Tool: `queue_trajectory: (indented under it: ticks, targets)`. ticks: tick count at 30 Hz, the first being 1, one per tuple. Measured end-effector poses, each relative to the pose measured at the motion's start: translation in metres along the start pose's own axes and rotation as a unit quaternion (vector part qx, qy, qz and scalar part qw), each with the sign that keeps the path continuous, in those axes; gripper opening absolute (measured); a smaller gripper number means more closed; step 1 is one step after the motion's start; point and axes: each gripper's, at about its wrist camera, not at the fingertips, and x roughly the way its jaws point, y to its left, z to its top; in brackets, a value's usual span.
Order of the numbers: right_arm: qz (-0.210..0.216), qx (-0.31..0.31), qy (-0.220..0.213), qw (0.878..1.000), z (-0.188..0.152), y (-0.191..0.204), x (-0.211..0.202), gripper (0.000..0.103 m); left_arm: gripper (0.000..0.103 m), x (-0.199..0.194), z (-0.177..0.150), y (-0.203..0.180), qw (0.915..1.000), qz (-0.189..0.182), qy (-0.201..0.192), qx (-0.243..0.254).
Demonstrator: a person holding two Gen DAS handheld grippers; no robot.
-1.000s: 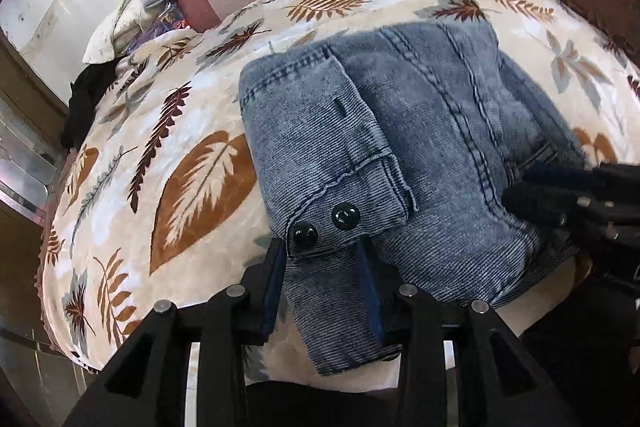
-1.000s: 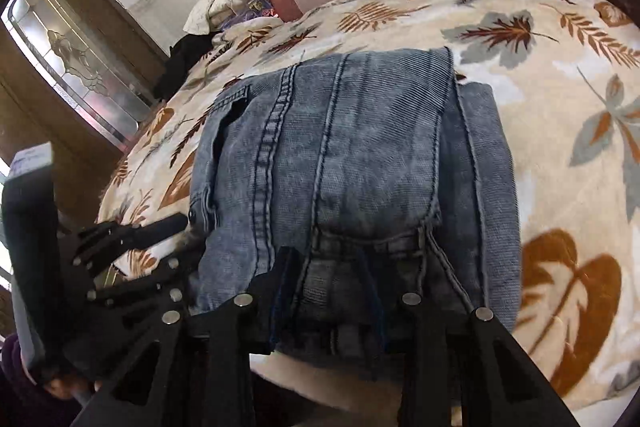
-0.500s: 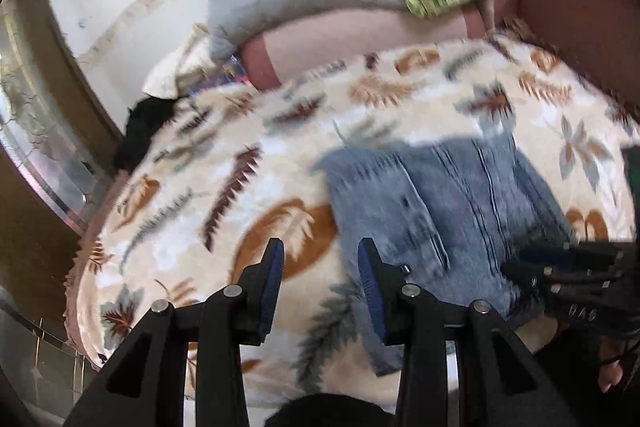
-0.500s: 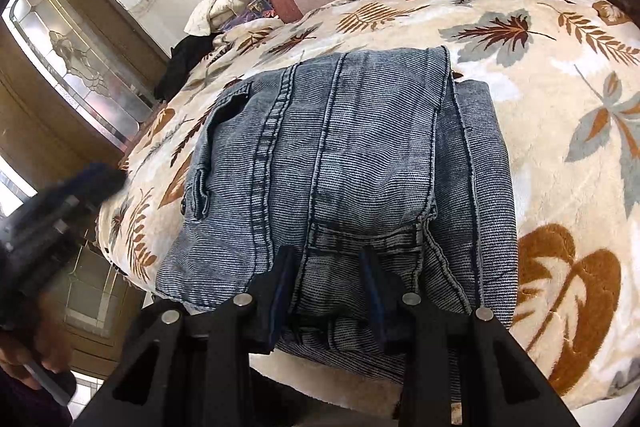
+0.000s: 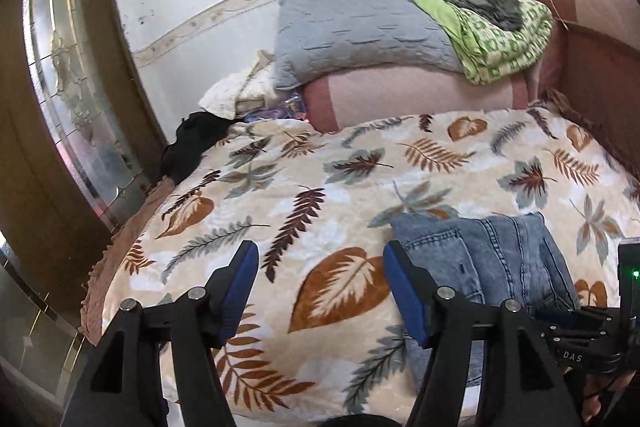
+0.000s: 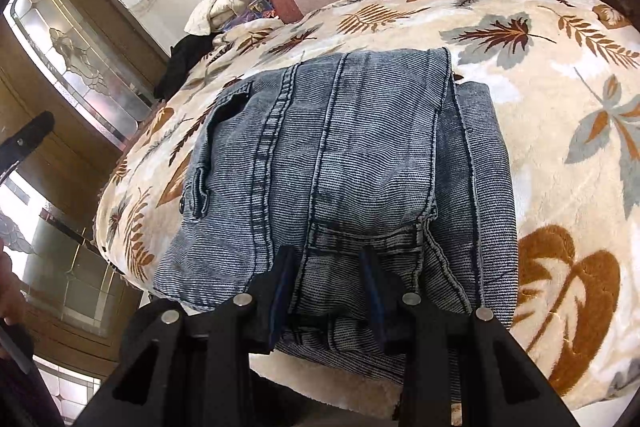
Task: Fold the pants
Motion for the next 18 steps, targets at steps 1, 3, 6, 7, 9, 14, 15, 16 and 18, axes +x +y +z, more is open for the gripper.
queue_trajectory:
  ticks: [1, 3, 6, 7, 9, 14, 15, 16, 18]
  targets:
    - [0.000, 0.000, 0.000, 1.000, 0.000, 0.000, 0.000, 0.038, 0.066, -0.001, 0.000, 0.002, 1.0000, 0.001, -0.001, -0.003]
    - [0.000, 0.000, 0.000, 1.000, 0.000, 0.000, 0.000, 0.038, 0.066, -0.003, 0.001, 0.007, 1.0000, 0.002, -0.004, -0.009]
    - [0.000, 0.000, 0.000, 1.000, 0.000, 0.000, 0.000, 0.038, 0.066, -0.005, 0.002, 0.014, 0.9998, 0.005, -0.007, -0.016]
    - [0.000, -0.001, 0.000, 1.000, 0.000, 0.000, 0.000, 0.038, 0.066, -0.006, 0.002, 0.015, 0.9998, 0.006, -0.009, -0.018]
    - [0.000, -0.001, 0.000, 1.000, 0.000, 0.000, 0.000, 0.038, 0.066, -0.007, 0.003, 0.017, 0.9997, 0.007, -0.010, -0.021]
    - [0.001, -0.001, 0.000, 1.000, 0.001, 0.000, 0.000, 0.038, 0.066, -0.008, 0.002, 0.019, 0.9997, 0.007, -0.010, -0.023]
    - [0.001, -0.001, 0.000, 1.000, 0.001, 0.000, 0.000, 0.038, 0.066, -0.009, 0.002, 0.018, 0.9997, 0.007, -0.009, -0.023]
    - [0.001, -0.001, 0.000, 1.000, 0.001, 0.000, 0.000, 0.038, 0.066, -0.009, 0.002, 0.018, 0.9997, 0.006, -0.009, -0.023]
    - [0.001, -0.001, 0.000, 1.000, 0.001, -0.001, 0.000, 0.038, 0.066, -0.008, 0.002, 0.017, 0.9997, 0.005, -0.007, -0.021]
